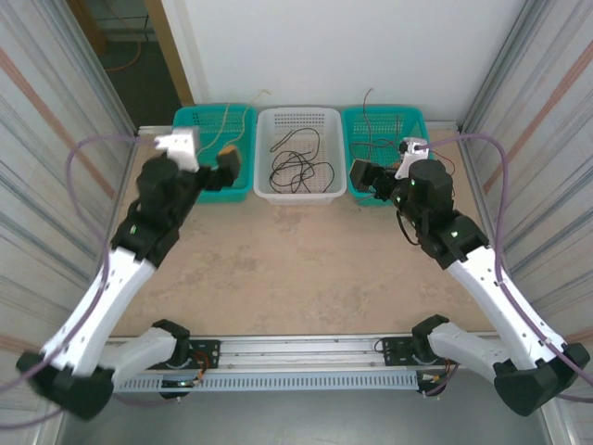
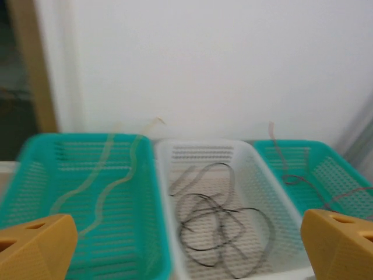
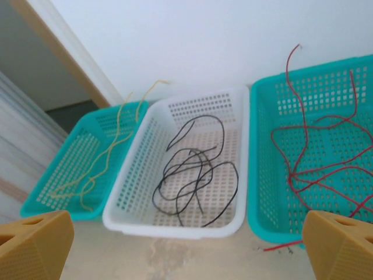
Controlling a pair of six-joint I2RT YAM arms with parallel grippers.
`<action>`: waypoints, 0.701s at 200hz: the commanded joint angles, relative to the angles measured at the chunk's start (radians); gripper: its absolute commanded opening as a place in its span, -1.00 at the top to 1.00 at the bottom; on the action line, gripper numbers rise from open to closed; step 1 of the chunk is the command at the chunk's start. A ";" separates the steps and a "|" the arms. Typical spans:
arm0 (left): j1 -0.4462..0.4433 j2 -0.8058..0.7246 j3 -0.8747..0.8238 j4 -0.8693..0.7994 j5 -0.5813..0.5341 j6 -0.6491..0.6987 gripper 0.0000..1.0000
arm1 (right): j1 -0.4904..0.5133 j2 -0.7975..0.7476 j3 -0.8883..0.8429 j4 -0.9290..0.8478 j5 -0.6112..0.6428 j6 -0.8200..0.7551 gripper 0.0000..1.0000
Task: Untangle the cables
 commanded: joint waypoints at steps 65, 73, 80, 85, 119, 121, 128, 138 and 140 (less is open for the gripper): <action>0.195 -0.146 -0.725 0.332 -0.446 0.168 -0.97 | -0.139 0.335 -0.253 0.171 0.678 -0.032 -0.98; 0.227 -0.118 -0.738 0.368 -0.438 0.169 -0.97 | -0.145 0.347 -0.310 0.258 0.733 -0.065 -0.98; 0.263 -0.087 -0.741 0.397 -0.409 0.167 -0.98 | -0.153 0.363 -0.356 0.342 0.764 -0.101 -0.98; 0.292 -0.061 -0.740 0.416 -0.383 0.155 -0.98 | -0.162 0.379 -0.383 0.399 0.780 -0.125 -0.99; 0.398 0.152 -0.723 0.604 -0.266 0.138 -0.97 | -0.241 0.416 -0.470 0.705 0.672 -0.287 -0.99; 0.398 0.164 -0.722 0.617 -0.259 0.144 -0.97 | -0.243 0.418 -0.471 0.719 0.669 -0.300 -0.99; 0.399 0.204 -0.725 0.699 -0.237 0.167 -0.97 | -0.250 0.423 -0.471 0.738 0.665 -0.337 -0.99; 0.399 0.254 -0.727 0.792 -0.213 0.182 -0.98 | -0.274 0.446 -0.506 0.842 0.624 -0.393 -0.99; 0.400 0.266 -0.726 0.808 -0.212 0.185 -0.98 | -0.281 0.450 -0.515 0.868 0.610 -0.403 -0.99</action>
